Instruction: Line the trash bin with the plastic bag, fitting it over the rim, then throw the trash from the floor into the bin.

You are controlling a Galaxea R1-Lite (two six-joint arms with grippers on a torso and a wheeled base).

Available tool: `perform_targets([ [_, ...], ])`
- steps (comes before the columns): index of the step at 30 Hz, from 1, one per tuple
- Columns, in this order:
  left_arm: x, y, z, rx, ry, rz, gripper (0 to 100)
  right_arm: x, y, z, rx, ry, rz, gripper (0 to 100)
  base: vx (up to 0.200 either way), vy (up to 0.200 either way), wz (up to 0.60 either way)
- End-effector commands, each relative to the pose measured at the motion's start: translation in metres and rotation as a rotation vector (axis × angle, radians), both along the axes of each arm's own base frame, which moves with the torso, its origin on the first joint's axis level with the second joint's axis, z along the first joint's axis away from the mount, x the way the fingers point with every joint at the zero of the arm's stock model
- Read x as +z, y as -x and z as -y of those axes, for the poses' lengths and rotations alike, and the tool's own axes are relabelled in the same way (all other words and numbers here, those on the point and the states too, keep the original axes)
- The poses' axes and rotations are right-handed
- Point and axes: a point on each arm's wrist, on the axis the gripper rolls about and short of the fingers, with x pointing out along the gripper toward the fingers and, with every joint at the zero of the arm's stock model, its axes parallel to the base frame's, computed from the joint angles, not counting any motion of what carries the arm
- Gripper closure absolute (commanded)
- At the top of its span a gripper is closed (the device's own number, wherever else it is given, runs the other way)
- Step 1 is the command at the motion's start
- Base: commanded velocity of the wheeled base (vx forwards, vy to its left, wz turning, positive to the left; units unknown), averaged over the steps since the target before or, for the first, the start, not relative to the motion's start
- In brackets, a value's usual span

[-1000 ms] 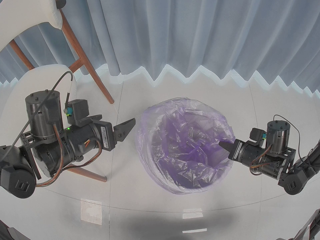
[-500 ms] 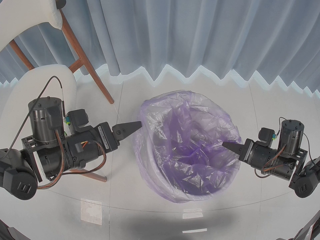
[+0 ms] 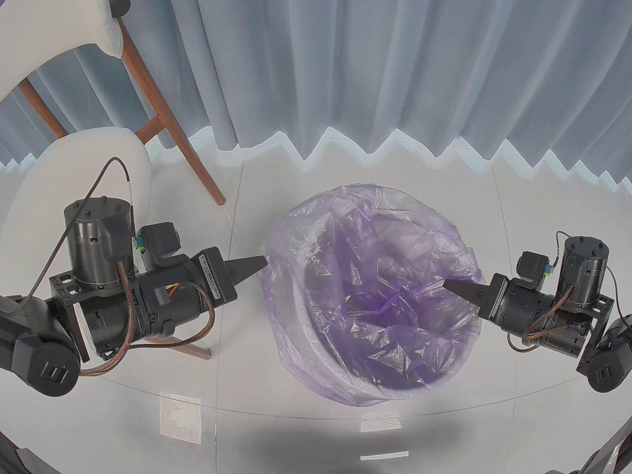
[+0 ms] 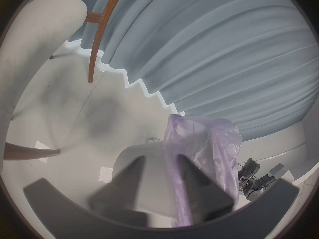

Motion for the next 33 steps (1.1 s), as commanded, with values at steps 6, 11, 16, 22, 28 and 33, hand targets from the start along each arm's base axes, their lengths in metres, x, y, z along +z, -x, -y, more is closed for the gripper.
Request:
perform_targets([
  [6,-0.012,-0.009,0.004,0.027,-0.024,-0.034,100,0.003,0.001,0.000,-0.002,-0.014,0.007,100,0.000,0.000,0.00],
  [11,-0.036,-0.022,0.007,0.128,-0.093,-0.087,100,0.018,0.002,0.000,-0.016,-0.107,0.024,100,0.000,0.000,0.00],
  [16,-0.041,-0.028,0.010,0.136,-0.086,-0.075,100,0.025,0.007,0.002,-0.017,-0.139,0.027,100,0.000,0.000,0.00],
  [22,-0.049,-0.035,0.007,0.166,-0.091,-0.071,100,0.032,0.010,0.004,-0.017,-0.179,0.034,100,0.000,0.000,0.00],
  [28,-0.046,-0.033,0.004,0.190,-0.085,-0.064,100,0.032,0.015,0.005,-0.006,-0.198,0.017,100,0.000,0.000,0.00],
  [33,-0.029,-0.019,-0.001,0.186,-0.040,-0.020,100,0.032,0.013,0.005,-0.006,-0.197,0.014,100,0.000,0.000,0.00],
])
